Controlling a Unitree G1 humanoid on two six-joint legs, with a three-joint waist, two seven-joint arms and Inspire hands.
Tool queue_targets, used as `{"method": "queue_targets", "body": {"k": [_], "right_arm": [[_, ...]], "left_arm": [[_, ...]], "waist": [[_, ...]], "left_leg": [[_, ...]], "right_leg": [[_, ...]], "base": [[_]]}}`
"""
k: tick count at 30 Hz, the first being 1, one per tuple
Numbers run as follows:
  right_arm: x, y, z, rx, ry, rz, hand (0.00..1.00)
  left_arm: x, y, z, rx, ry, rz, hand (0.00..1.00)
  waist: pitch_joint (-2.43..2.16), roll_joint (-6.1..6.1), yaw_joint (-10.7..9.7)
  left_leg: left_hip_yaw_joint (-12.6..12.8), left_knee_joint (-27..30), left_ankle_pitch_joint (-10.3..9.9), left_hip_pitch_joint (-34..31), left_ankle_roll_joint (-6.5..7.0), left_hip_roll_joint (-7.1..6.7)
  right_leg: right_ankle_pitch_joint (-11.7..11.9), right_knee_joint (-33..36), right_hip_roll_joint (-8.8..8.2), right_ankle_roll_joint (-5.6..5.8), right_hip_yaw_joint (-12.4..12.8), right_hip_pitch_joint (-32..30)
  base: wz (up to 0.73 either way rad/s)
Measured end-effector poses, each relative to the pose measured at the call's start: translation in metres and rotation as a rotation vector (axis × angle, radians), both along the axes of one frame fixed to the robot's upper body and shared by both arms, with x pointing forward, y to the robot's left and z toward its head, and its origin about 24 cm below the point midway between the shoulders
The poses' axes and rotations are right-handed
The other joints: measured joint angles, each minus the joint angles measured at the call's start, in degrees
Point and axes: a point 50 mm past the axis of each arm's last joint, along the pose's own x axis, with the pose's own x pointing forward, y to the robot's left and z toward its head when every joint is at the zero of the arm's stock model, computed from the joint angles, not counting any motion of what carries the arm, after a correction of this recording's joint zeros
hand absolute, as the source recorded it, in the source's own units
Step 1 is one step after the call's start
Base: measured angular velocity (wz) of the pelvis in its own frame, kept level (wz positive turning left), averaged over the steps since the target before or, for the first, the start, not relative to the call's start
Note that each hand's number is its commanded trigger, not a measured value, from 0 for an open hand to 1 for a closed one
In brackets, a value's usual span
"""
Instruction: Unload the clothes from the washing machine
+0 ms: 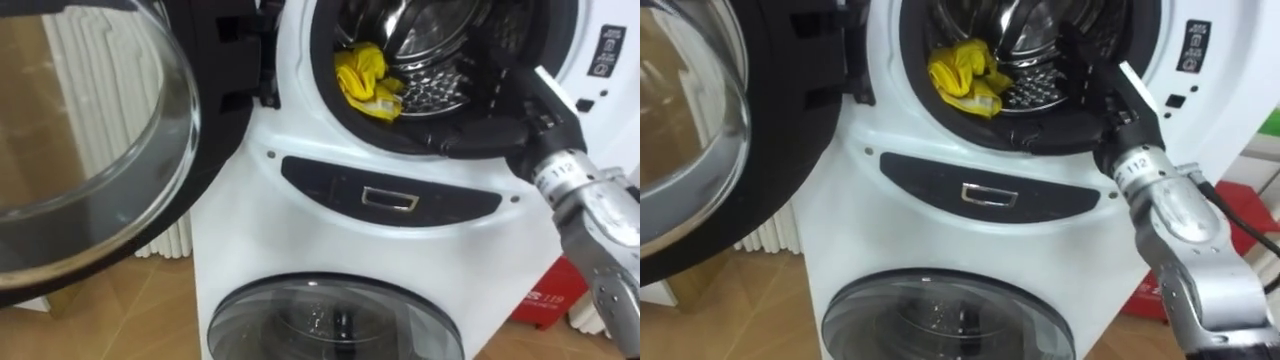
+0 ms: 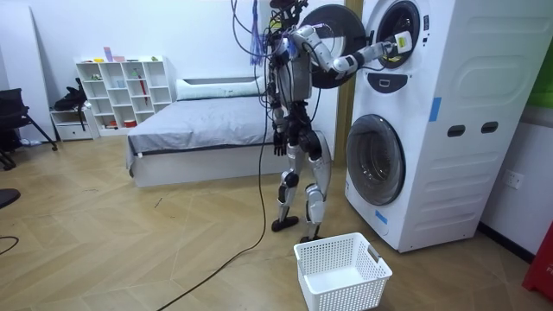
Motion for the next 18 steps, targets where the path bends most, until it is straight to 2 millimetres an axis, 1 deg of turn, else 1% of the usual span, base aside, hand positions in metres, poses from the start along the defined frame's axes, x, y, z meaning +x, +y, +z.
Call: {"method": "queue_targets", "body": {"k": [2,3,5,6,7,8,13,15,16,17,18], "right_arm": [[0.004,-0.001,0.0,-0.006,0.02,-0.02,0.0],[0.004,-0.001,0.0,-0.01,0.025,-0.023,0.0],[0.005,-0.002,-0.001,-0.034,0.041,-0.032,0.0],[0.005,-0.002,-0.001,-0.04,0.044,-0.035,0.0],[0.005,-0.002,-0.002,-0.054,0.047,-0.04,0.0],[0.005,-0.003,-0.002,-0.071,0.05,-0.048,0.0],[0.006,-0.001,-0.001,-0.176,0.042,-0.074,0.0],[0.005,0.004,0.008,-0.251,0.013,-0.093,0.0],[0.003,0.007,0.016,-0.304,-0.026,-0.111,0.0],[-0.001,0.011,0.029,-0.341,-0.091,-0.122,0.0],[-0.003,0.015,0.036,-0.352,-0.126,-0.122,0.0]], "left_arm": [[-0.001,0.001,0.001,0.003,0.014,-0.005,0.0],[-0.002,0.001,0.001,0.002,0.019,-0.004,0.0],[-0.004,0.0,0.0,-0.007,0.043,-0.005,0.0],[-0.004,0.0,0.0,-0.01,0.046,-0.005,0.0],[-0.006,-0.001,0.0,-0.015,0.051,-0.003,0.0],[-0.005,-0.001,0.0,-0.017,0.054,-0.001,0.0],[-0.003,-0.001,0.0,-0.015,0.049,0.002,0.0],[0.0,-0.001,0.0,-0.012,0.038,-0.001,0.0],[0.001,-0.001,0.0,-0.011,0.035,-0.001,0.0],[0.002,-0.001,0.0,-0.013,0.03,0.006,0.0],[0.002,-0.001,0.0,-0.013,0.028,0.009,0.0]], "waist": [[-0.17,-0.13,0.13],[-0.25,-0.19,0.24],[-0.55,-0.4,0.78],[-0.58,-0.39,0.98],[-0.57,-0.35,1.28],[-0.58,-0.35,1.47],[-0.7,0.06,1.89],[-0.62,0.23,2.25],[-0.72,0.17,2.71],[-0.67,0.33,3.26],[-0.65,0.41,3.44]], "left_leg": [[-0.41,0.02,0.26,-0.53,0.37,-0.11],[-0.38,0.02,0.35,-0.61,0.38,-0.13],[-0.4,0.04,0.62,-0.69,0.25,-0.26],[-0.47,0.07,0.65,-0.69,0.19,-0.26],[-0.65,0.37,0.84,-0.78,-0.15,-0.3],[-0.8,0.63,0.9,-0.96,-0.26,-0.32],[-1.36,0.73,1.31,-1.69,-0.48,-0.29],[-1.18,0.29,1.52,-1.68,-0.6,-0.3],[-1.09,-0.16,1.7,-1.59,-0.7,-0.31],[-1.05,-0.44,1.79,-1.6,-0.82,-0.25],[-1.04,-0.59,1.88,-1.6,-0.8,-0.2]], "right_leg": [[0.06,0.18,-0.43,0.08,-0.72,-0.17],[0.06,0.31,-0.48,0.08,-0.73,-0.3],[-0.07,1.01,-0.63,-0.11,-0.76,-0.77],[-0.07,0.99,-0.57,-0.11,-0.76,-0.76],[-0.04,0.9,-0.45,-0.17,-0.77,-0.7],[0.07,0.82,-0.36,-0.39,-0.76,-0.68],[0.69,0.0,-0.05,-0.72,-0.53,-0.75],[0.68,-0.02,0.02,-0.74,-0.42,-0.93],[0.63,-0.07,0.13,-0.84,-0.38,-1.12],[0.53,-0.01,0.26,-1.08,-0.4,-1.33],[0.48,0.0,0.34,-1.19,-0.39,-1.42]], "base": [[0.14],[0.07],[0.0],[0.0],[0.0],[0.0],[0.06],[0.0],[-0.03],[-0.03],[0.0]]}}
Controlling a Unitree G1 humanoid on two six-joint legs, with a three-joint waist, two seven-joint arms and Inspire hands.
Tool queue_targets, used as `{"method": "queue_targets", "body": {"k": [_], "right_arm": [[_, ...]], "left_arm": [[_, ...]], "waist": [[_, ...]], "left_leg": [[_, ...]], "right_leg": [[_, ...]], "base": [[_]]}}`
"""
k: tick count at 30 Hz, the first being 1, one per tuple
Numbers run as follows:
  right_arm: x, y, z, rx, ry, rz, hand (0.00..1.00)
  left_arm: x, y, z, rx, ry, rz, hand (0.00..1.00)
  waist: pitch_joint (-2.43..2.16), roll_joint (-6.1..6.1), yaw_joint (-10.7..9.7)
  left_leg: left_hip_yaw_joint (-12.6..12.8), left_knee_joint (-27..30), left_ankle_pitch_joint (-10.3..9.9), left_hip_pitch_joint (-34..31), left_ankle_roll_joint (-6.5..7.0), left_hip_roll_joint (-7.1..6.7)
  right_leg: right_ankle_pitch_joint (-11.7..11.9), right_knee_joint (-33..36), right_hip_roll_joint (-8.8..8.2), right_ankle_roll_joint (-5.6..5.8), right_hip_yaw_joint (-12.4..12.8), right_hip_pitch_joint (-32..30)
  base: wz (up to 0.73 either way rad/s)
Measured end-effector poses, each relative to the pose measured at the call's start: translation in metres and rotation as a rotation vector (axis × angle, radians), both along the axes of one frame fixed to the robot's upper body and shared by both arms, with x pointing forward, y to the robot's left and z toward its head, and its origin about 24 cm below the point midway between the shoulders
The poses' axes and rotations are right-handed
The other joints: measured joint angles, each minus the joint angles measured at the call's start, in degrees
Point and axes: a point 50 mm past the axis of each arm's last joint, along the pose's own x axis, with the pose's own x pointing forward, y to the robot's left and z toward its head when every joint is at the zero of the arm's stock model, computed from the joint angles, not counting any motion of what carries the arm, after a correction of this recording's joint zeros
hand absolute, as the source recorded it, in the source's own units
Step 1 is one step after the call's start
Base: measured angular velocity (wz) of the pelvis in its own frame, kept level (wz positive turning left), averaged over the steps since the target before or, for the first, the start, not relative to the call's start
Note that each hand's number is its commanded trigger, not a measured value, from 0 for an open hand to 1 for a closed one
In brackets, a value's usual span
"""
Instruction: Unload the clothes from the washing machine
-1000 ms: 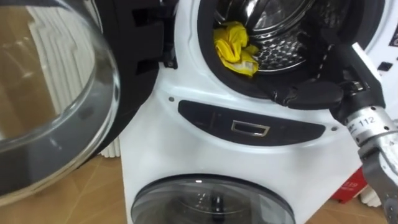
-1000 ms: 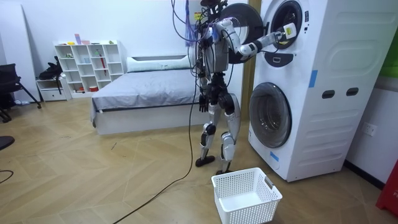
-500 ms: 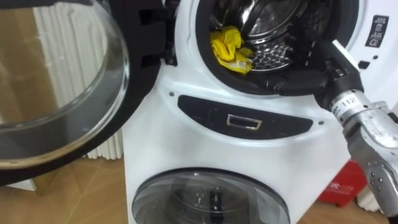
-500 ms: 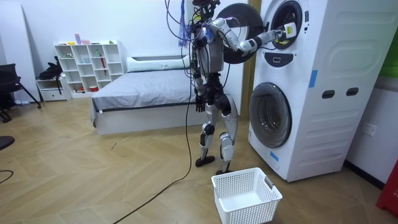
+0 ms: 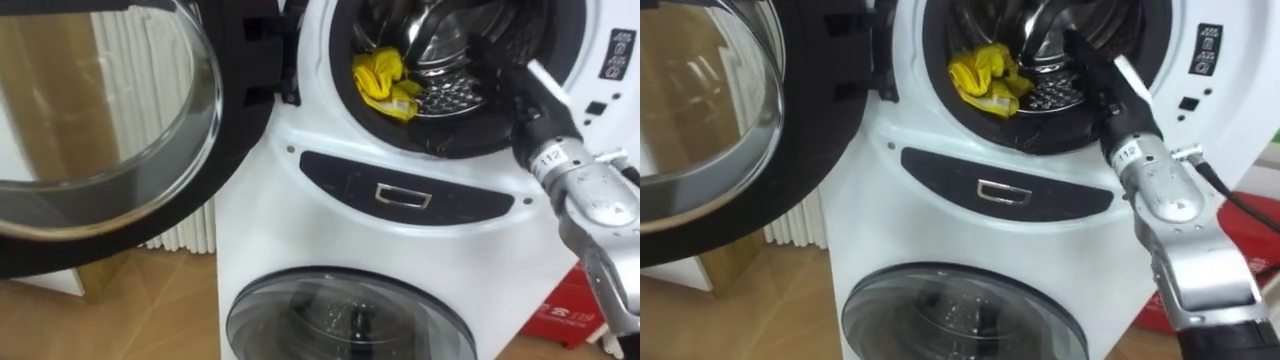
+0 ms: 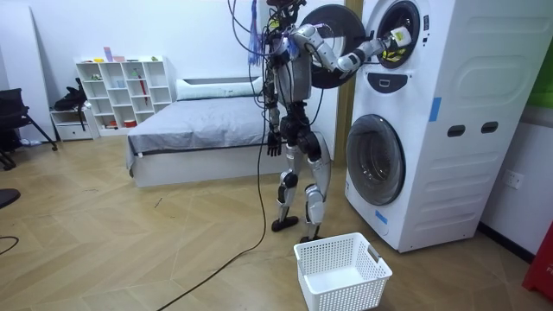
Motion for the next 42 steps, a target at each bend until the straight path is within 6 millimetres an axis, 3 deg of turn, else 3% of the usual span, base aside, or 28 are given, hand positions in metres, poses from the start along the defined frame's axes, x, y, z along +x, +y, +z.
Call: {"method": "queue_targets", "body": {"k": [2,4,6,9,12,17,22,27,33,36,42], "right_arm": [[-0.006,0.015,0.03,-0.066,-0.134,0.027,0.0],[-0.01,0.022,0.042,-0.08,-0.199,0.04,0.0],[-0.01,0.019,0.038,-0.082,-0.19,0.009,0.0],[-0.013,0.021,0.039,-0.091,-0.204,0.016,0.0],[-0.015,0.023,0.043,-0.088,-0.229,0.02,0.0],[-0.015,0.024,0.043,-0.087,-0.236,0.021,0.0],[-0.015,0.023,0.043,-0.069,-0.231,0.032,0.0],[-0.007,0.011,0.034,0.023,-0.174,0.029,0.0],[0.008,-0.015,0.009,0.092,-0.026,-0.037,0.0],[0.014,-0.038,-0.006,0.098,0.06,-0.108,0.0],[0.019,-0.044,-0.011,0.086,0.11,-0.094,0.0]], "left_arm": [[0.0,-0.001,-0.001,-0.011,-0.005,0.019,0.0],[-0.001,-0.003,-0.002,-0.019,0.008,0.003,0.0],[-0.001,-0.005,-0.003,-0.025,0.008,-0.006,0.0],[0.003,-0.006,-0.004,-0.034,0.0,0.005,0.0],[0.008,-0.006,-0.004,-0.032,-0.015,0.003,0.0],[0.012,-0.007,-0.004,-0.025,-0.025,-0.008,0.0],[0.009,-0.005,-0.004,-0.008,-0.019,-0.011,0.0],[0.01,-0.005,-0.003,-0.005,-0.024,-0.012,0.0],[0.007,-0.004,-0.002,0.001,-0.021,-0.008,0.0],[0.005,-0.004,-0.002,0.002,-0.019,-0.003,0.0],[0.013,0.0,0.0,0.006,-0.028,0.009,0.0]], "waist": [[0.09,0.1,0.24],[0.36,0.24,0.67],[0.23,-0.29,1.03],[0.55,-0.77,1.41],[0.57,-0.75,1.5],[1.24,0.16,1.51],[1.18,0.09,1.38],[1.2,0.14,-0.07],[0.71,-0.56,-0.79],[0.48,-0.88,-1.19],[0.53,-0.76,-1.98]], "left_leg": [[-0.34,-0.84,0.29,0.17,-0.02,0.17],[-0.45,-1.5,0.38,0.81,-0.17,0.37],[-0.84,-1.81,0.23,1.14,-0.31,0.51],[-0.81,-1.97,-0.19,1.06,-0.47,0.93],[-0.91,-2.15,-0.36,1.09,-0.55,1.22],[-0.79,-2.89,-0.82,1.95,-0.62,1.5],[-0.8,-2.59,-1.28,1.89,-0.71,1.88],[-2.19,-2.53,-1.3,2.45,-0.75,2.04],[-3.2,-2.46,-1.35,2.79,-0.81,2.07],[-3.78,-2.43,-1.34,2.72,-0.81,1.98],[-4.71,-2.05,-1.36,2.71,-0.76,1.98]], "right_leg": [[0.05,0.01,0.29,-0.75,-0.28,-0.13],[-0.24,-0.05,0.46,-0.9,-0.73,0.32],[-0.77,-0.08,0.57,-0.77,-1.12,0.7],[-0.81,-0.41,1.01,-0.76,-1.21,0.69],[-0.86,-1.04,1.35,-0.68,-1.56,0.9],[-0.99,-1.09,1.64,-0.47,-1.69,1.48],[-1.02,-1.06,1.83,-0.42,-2.24,1.63],[-1.15,-1.22,1.82,-0.22,-3.39,2.91],[-1.18,-2.12,1.69,-0.18,-4.98,4.23],[-1.33,-2.08,1.45,0.07,-5.5,4.46],[-1.34,-2.16,1.36,0.07,-6.43,4.85]], "base": [[0.05],[0.06],[0.08],[0.0],[0.0],[-0.01],[0.01],[0.16],[0.09],[0.11],[0.08]]}}
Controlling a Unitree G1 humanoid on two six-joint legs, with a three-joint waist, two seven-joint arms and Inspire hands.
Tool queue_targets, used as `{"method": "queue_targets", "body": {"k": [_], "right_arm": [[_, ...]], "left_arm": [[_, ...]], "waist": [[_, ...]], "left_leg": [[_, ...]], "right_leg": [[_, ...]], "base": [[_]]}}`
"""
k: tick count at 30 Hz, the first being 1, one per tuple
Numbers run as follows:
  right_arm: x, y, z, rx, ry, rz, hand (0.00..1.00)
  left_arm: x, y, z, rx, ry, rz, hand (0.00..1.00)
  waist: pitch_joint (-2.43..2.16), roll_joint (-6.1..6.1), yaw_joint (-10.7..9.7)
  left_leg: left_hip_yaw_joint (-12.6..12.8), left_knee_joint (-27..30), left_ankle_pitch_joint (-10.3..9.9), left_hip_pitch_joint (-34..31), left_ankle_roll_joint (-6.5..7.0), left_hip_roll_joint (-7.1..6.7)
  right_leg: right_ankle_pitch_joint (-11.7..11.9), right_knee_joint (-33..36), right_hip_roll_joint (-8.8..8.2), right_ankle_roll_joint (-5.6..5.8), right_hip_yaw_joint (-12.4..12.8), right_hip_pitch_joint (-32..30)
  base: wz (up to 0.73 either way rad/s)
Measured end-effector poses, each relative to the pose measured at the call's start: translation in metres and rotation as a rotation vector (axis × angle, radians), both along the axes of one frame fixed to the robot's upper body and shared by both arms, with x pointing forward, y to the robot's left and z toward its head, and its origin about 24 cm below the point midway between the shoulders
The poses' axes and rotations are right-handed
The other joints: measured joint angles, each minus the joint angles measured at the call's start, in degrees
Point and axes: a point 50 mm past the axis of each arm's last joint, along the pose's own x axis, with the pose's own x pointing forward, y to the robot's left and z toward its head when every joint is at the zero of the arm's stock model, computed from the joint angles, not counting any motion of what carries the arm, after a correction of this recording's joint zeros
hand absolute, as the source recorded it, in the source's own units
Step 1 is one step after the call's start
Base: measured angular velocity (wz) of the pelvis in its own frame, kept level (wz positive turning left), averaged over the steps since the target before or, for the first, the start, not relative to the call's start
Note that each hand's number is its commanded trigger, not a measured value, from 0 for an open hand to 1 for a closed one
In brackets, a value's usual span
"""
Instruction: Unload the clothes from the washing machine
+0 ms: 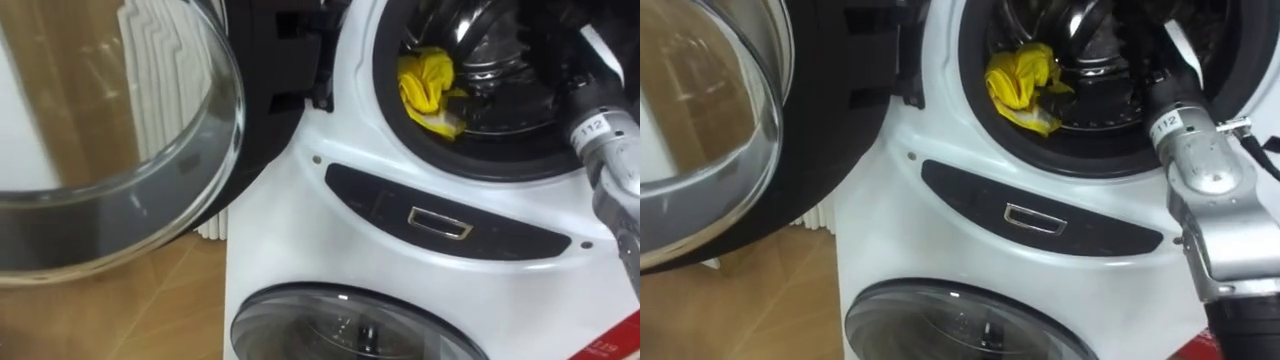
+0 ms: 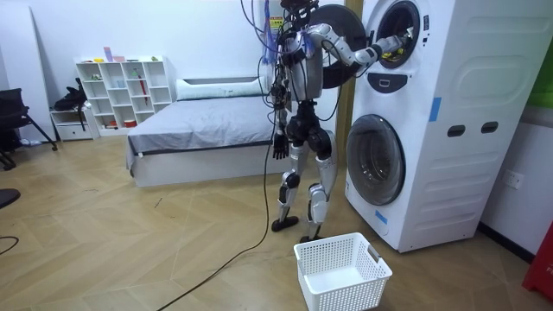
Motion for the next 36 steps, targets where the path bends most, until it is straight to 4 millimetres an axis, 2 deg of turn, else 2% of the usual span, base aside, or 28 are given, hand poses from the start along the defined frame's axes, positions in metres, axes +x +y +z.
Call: {"method": "queue_targets", "body": {"k": [4,8,11,14,20,28,36], "right_arm": [[0.004,-0.004,-0.003,0.0,0.055,0.034,0.0],[0.004,-0.002,-0.003,-0.031,0.085,0.079,0.0],[0.005,0.0,-0.004,-0.057,0.108,0.109,0.0],[0.005,0.001,-0.003,-0.063,0.129,0.138,0.0],[0.005,-0.002,-0.005,-0.075,0.16,0.163,0.0],[0.005,0.008,0.007,-0.105,0.145,0.252,0.0],[0.003,0.02,0.014,-0.138,0.13,0.323,0.0]], "left_arm": [[0.02,0.005,0.003,-0.006,-0.034,0.007,0.0],[0.045,0.011,0.008,-0.011,-0.094,-0.006,0.0],[0.056,0.01,0.009,-0.029,-0.117,-0.01,0.0],[0.061,0.008,0.009,-0.056,-0.129,-0.003,0.0],[0.061,0.006,0.008,-0.087,-0.131,0.014,0.0],[0.059,0.004,0.006,-0.141,-0.131,0.073,0.0],[0.066,0.008,0.007,-0.155,-0.155,0.078,0.0]], "waist": [[-0.02,0.13,-0.35],[-0.45,0.8,-0.43],[-0.6,1.44,-0.42],[-0.7,1.8,-0.27],[-0.6,1.93,0.21],[0.09,2.89,0.51],[0.07,2.91,0.6]], "left_leg": [[-0.34,0.24,-0.05,-0.13,0.08,0.0],[-0.36,0.11,-0.05,0.01,0.09,-0.17],[-0.36,0.01,-0.05,0.26,0.08,0.0],[-0.27,0.0,-0.04,0.38,0.07,0.04],[-0.13,-0.59,-0.05,1.06,0.06,0.06],[0.66,-0.9,-0.09,1.01,0.02,0.12],[2.34,-1.0,-0.11,0.98,-0.07,0.22]], "right_leg": [[0.0,-0.01,-0.03,0.01,-0.02,0.16],[0.0,-0.92,0.02,0.01,-0.02,0.73],[-0.01,-0.95,0.22,0.02,0.0,0.99],[-0.01,-0.95,0.3,0.02,0.01,1.0],[-0.01,-0.94,0.38,0.02,0.08,1.44],[-0.09,-0.81,0.42,0.03,0.11,0.9],[-0.38,-0.76,0.7,-0.22,0.79,-0.14]], "base": [[0.05],[0.01],[0.0],[0.0],[0.0],[-0.05],[-0.11]]}}
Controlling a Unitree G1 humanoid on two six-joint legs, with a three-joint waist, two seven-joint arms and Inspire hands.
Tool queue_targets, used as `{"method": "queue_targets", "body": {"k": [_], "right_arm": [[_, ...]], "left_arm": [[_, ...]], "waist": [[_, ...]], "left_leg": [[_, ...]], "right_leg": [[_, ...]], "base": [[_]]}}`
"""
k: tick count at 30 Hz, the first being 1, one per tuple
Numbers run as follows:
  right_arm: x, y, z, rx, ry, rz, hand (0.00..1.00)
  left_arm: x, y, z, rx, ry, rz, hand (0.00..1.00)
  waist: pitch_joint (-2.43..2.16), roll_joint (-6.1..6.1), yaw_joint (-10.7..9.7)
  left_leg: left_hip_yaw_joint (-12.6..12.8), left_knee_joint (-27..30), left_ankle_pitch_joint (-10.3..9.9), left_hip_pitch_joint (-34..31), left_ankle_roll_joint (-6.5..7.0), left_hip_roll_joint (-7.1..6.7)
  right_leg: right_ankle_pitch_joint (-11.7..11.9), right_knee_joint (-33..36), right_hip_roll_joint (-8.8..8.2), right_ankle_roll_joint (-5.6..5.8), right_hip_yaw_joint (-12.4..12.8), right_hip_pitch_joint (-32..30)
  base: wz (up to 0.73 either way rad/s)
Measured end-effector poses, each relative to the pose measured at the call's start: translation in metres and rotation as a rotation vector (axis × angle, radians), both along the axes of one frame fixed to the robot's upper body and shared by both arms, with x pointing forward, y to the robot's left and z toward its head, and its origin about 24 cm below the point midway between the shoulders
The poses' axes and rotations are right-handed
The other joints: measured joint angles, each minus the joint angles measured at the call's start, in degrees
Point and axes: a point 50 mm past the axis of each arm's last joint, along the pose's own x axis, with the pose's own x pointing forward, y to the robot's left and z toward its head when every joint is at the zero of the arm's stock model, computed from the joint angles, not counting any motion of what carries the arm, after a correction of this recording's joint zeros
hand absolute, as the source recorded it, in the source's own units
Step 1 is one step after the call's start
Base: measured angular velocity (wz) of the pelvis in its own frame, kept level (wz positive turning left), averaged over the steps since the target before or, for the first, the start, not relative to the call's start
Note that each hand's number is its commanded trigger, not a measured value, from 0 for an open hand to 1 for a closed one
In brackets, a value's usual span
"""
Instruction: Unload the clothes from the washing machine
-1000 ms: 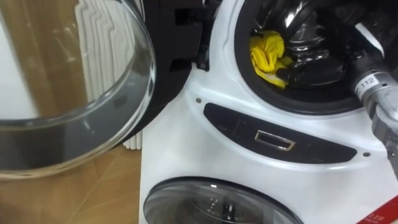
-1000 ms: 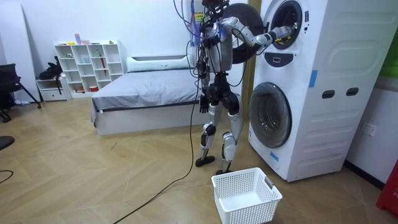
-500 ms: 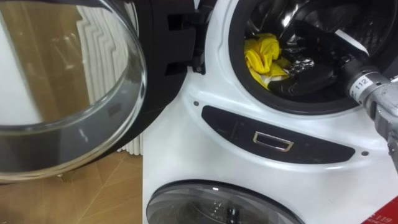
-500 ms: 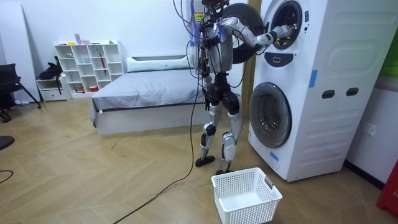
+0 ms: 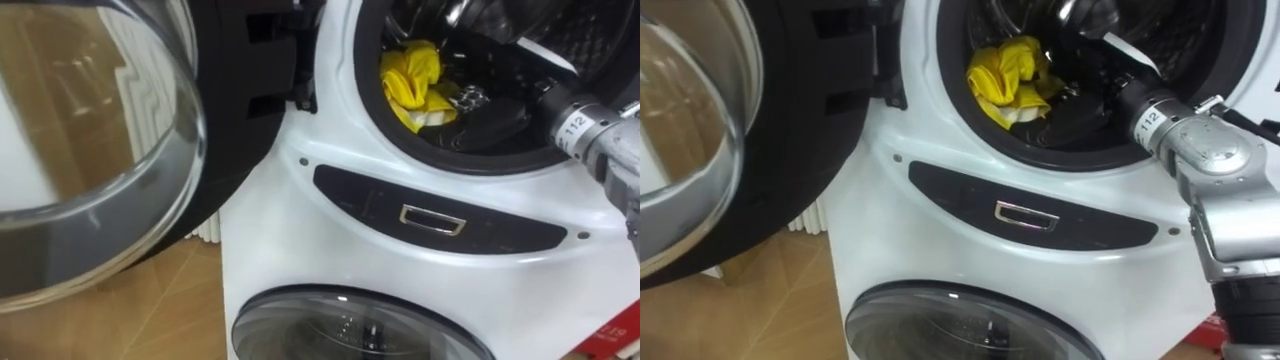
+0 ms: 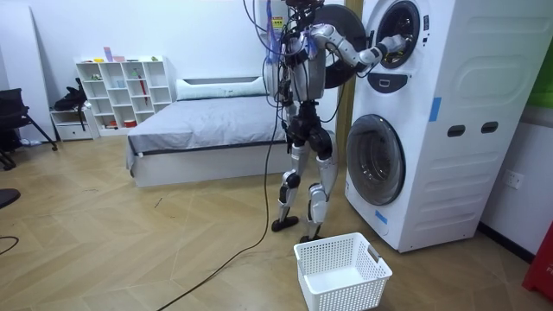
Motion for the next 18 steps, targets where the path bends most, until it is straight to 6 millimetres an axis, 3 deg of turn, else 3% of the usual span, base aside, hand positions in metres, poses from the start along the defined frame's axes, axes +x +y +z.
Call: {"method": "queue_targets", "body": {"k": [3,6,7,8,9,13,18], "right_arm": [[0.0,0.005,0.0,-0.019,0.002,0.02,0.0],[-0.001,0.01,0.0,-0.063,0.005,0.043,0.0],[-0.001,0.011,0.0,-0.072,0.011,0.051,0.39],[-0.001,0.012,-0.001,-0.085,0.015,0.056,0.93],[-0.001,0.013,-0.002,-0.09,0.022,0.063,1.0],[-0.002,0.014,-0.007,-0.104,0.056,0.093,1.0],[-0.002,0.009,-0.005,-0.113,0.037,0.046,1.0]], "left_arm": [[0.0,0.003,0.0,0.0,-0.01,0.007,0.0],[-0.003,0.004,-0.001,-0.002,-0.006,0.013,0.0],[-0.004,0.005,-0.001,-0.001,-0.003,0.014,0.0],[-0.005,0.006,-0.001,0.0,0.0,0.014,0.0],[-0.005,0.006,-0.001,0.0,0.003,0.015,0.0],[-0.007,0.005,-0.002,-0.002,0.011,0.017,0.0],[-0.006,0.005,-0.001,-0.002,0.006,0.012,0.0]], "waist": [[-0.26,-0.44,-0.06],[-0.12,-0.59,-0.06],[0.05,-0.91,-0.05],[0.13,-1.14,0.06],[0.1,-1.2,0.16],[-0.24,-2.02,0.14],[-0.25,-2.08,0.89]], "left_leg": [[0.48,0.01,0.0,0.2,0.0,-0.07],[0.55,0.0,0.0,0.19,0.0,-0.15],[0.55,0.0,0.0,0.15,0.0,-0.16],[0.56,-0.33,-0.03,-0.01,-0.05,-0.16],[0.61,-0.47,-0.02,-0.02,-0.09,-0.16],[0.66,-0.46,0.01,-0.02,-0.23,-0.03],[0.67,-0.39,0.01,0.3,-0.23,-0.04]], "right_leg": [[0.0,0.01,0.05,0.0,0.7,0.01],[0.0,0.01,-0.01,0.0,0.77,-0.03],[-0.02,0.02,0.0,-0.02,0.75,-0.07],[-0.04,0.04,0.01,-0.07,0.76,-0.27],[-0.05,0.07,0.03,-0.1,0.78,-0.39],[-0.13,0.1,0.19,-0.35,0.78,-0.5],[-0.13,0.09,0.22,-0.34,0.8,-0.48]], "base": [[-0.09],[0.0],[0.0],[-0.03],[-0.06],[-0.02],[-0.01]]}}
